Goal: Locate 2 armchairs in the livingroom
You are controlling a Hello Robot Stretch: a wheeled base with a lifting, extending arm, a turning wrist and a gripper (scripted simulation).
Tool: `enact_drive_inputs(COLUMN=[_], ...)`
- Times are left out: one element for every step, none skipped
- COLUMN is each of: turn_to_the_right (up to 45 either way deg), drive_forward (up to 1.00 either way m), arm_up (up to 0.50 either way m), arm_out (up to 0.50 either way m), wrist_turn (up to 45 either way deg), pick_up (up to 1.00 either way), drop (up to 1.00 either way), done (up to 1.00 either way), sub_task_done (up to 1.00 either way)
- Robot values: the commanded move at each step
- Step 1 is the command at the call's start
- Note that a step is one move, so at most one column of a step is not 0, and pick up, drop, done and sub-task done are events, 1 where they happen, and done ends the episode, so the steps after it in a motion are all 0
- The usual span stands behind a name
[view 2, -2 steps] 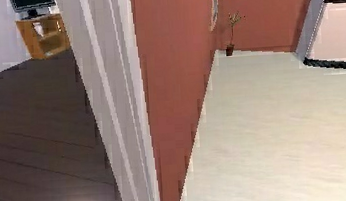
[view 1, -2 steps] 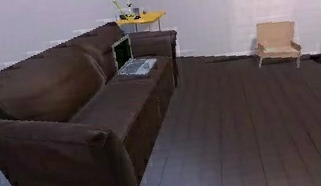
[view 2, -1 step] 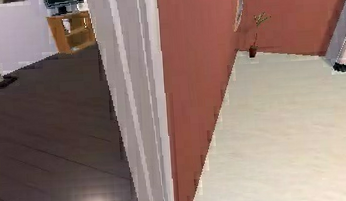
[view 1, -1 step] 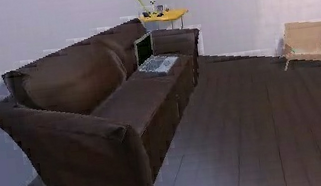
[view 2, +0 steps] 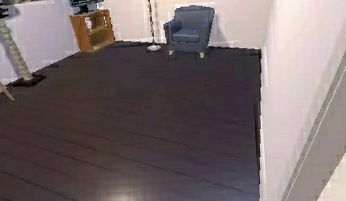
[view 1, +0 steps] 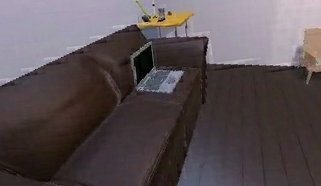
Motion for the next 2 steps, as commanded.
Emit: enact_drive_inputs(turn_to_the_right=[27.0, 0.0], drive_forward=[0.00, 1.00], arm_up=[0.00, 0.00], arm_out=[0.00, 0.00], wrist_turn=[0.0, 0.0], pick_up=[0.00, 0.00], drop=[0.00, 0.00], done=[0.00, 0.00], sub_task_done=[0.00, 0.00])
